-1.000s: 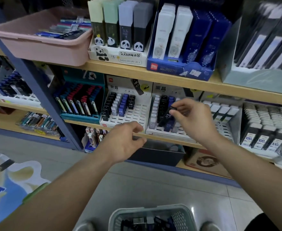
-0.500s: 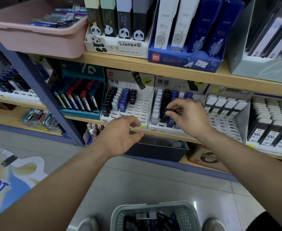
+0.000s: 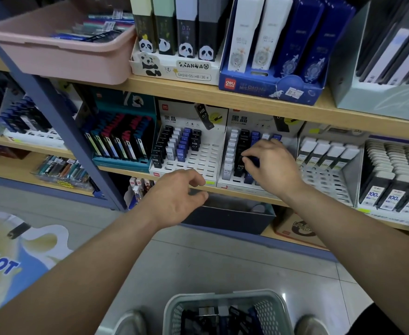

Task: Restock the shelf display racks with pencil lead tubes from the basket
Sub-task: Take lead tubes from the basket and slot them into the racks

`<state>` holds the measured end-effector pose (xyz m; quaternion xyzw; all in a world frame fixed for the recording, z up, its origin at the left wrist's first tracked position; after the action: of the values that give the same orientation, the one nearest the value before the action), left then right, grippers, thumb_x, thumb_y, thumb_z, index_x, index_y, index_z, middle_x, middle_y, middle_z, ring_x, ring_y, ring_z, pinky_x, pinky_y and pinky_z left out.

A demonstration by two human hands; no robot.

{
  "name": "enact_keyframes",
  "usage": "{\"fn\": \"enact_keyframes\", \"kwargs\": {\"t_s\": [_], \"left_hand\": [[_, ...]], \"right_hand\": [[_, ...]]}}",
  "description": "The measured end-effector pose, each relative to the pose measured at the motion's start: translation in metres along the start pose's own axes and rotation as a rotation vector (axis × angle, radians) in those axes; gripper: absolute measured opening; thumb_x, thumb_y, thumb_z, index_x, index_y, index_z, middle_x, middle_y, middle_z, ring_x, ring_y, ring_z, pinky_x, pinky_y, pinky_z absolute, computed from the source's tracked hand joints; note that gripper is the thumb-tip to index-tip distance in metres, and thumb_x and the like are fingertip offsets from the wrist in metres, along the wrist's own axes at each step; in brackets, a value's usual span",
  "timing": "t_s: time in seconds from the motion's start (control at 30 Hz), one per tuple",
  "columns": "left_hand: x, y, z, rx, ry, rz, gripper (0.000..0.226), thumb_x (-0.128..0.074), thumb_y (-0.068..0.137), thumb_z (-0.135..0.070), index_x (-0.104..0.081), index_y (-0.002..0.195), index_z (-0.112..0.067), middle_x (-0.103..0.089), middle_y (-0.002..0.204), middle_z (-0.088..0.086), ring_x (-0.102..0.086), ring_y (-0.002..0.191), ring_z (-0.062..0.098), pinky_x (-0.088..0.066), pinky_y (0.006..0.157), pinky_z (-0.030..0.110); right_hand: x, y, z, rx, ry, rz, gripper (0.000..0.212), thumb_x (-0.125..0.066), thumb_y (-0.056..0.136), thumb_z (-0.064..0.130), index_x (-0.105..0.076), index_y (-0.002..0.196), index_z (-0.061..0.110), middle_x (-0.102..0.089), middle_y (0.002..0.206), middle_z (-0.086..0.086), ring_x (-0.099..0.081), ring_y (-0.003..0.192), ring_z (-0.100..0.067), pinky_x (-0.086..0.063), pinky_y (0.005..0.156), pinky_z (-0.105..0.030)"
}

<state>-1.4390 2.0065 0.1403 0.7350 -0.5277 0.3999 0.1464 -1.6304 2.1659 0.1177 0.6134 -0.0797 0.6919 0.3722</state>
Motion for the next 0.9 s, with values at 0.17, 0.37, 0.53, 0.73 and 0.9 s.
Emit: {"fn": "enact_keyframes", "kwargs": {"t_s": [0.17,0.37,0.53,0.73,0.9], "left_hand": [[-0.001,-0.014,-0.001,-0.028,0.073,0.015,0.025,-0.065,0.094,-0.037,-0.063,0.117,-0.028,-0.061,0.111,-0.006,-0.059,0.103,0.013,-0.051,0.091,0.032],[-0.026,-0.057,0.005,-0.074,0.251,0.106,0.035,-0.062,0.096,-0.036,-0.059,0.128,-0.023,-0.058,0.128,-0.003,-0.055,0.112,0.014,-0.044,0.094,0.027],[-0.066,-0.1,0.04,-0.028,0.333,0.23,0.039,-0.061,0.095,-0.036,-0.057,0.13,-0.02,-0.058,0.131,0.0,-0.057,0.114,0.019,-0.045,0.097,0.03],[-0.126,-0.15,0.085,0.02,0.405,0.384,0.037,-0.06,0.094,-0.039,-0.057,0.127,-0.024,-0.059,0.126,-0.001,-0.057,0.114,0.019,-0.043,0.101,0.032],[-0.176,-0.17,0.112,0.129,0.406,0.436,0.04,-0.046,0.085,-0.061,-0.047,0.121,-0.044,-0.056,0.134,-0.011,-0.058,0.117,0.02,-0.047,0.1,0.039]], "right_hand": [[0.018,-0.012,0.008,-0.042,0.017,0.027,0.031,-0.066,0.092,0.032,-0.07,0.119,0.019,-0.064,0.115,-0.003,-0.053,0.114,-0.026,-0.044,0.092,-0.035],[0.04,-0.082,0.031,-0.064,0.16,0.149,0.014,-0.067,0.088,0.032,-0.072,0.1,0.027,-0.058,0.103,0.007,-0.054,0.102,-0.017,-0.043,0.085,-0.031],[0.001,-0.177,0.048,-0.078,0.141,0.499,0.019,-0.068,0.086,0.035,-0.072,0.103,0.027,-0.061,0.108,0.006,-0.059,0.102,-0.017,-0.049,0.085,-0.032],[-0.07,-0.262,0.045,-0.192,0.216,0.757,0.021,-0.066,0.089,0.033,-0.07,0.107,0.023,-0.066,0.107,0.001,-0.062,0.097,-0.02,-0.047,0.081,-0.031],[-0.154,-0.309,0.034,-0.302,0.191,1.013,0.029,-0.065,0.082,0.042,-0.06,0.101,0.022,-0.065,0.105,-0.009,-0.06,0.101,-0.033,-0.05,0.083,-0.036]]}}
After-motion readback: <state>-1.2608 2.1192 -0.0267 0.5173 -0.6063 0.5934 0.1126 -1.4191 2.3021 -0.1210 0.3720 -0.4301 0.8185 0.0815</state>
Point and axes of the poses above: each hand's wrist, its own y-axis towards the middle knuckle, its own x-axis out of the back of the hand, z = x × y, the point moved 1 cm from there along y, towards the middle knuckle
